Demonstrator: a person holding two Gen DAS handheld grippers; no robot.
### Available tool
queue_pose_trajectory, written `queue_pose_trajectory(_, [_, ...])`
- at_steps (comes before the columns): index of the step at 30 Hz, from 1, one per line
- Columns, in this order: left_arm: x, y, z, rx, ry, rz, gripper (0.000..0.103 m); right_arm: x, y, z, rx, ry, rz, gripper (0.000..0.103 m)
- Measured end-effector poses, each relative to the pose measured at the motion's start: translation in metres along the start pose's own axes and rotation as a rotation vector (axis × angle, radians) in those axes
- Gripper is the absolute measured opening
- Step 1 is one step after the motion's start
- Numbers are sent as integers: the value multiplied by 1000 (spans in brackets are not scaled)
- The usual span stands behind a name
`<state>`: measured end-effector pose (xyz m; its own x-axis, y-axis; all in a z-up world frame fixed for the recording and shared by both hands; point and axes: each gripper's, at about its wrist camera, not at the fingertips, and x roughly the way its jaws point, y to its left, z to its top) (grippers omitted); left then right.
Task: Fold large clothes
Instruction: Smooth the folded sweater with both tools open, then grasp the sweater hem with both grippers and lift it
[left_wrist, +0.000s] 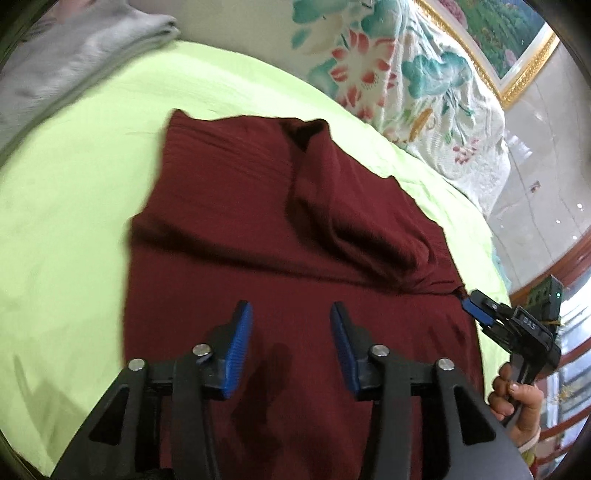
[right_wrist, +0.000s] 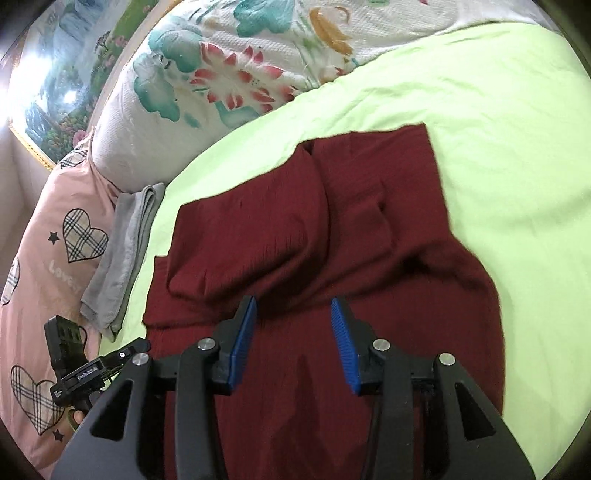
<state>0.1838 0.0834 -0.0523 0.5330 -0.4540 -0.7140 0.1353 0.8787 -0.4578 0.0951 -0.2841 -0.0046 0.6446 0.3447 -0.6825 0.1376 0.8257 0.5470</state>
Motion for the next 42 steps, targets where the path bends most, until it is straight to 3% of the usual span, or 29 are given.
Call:
queue_pose_trajectory(12, [-69, 53, -68, -62, -35, 88, 56, -46, -27, -69, 38, -22, -23, 46])
queue_pose_trajectory(14, [-72, 59, -76, -70, -29, 87, 57, -58, -32, -73, 46, -38, -23, 57])
queue_pose_trajectory(16, [-73, 63, -85, -73, -16, 98, 58, -69, -39, -74, 48, -57, -39, 60])
queue_pose_trajectory(22, [-64, 62, -104, -50, 52, 43, 65, -93, -71, -75, 103, -80, -92, 61])
queue_pose_trajectory(25, [-64, 54, -111, -9, 66, 14, 68, -89, -80, -83, 131, -31, -17, 61])
queue_pose_trajectory(30, [-66, 45, -126, 29, 106, -94, 68, -88, -65, -107, 69, 70, 174, 61])
queue_pose_trajectory(36, [-73, 43, -146, 63, 103, -171, 65, -95, -50, -141, -5, 133, 278, 60])
queue_pose_trajectory(42, [-74, 69, -139, -43, 99, -264, 46, -92, -59, -145, 47, 119, 313, 34])
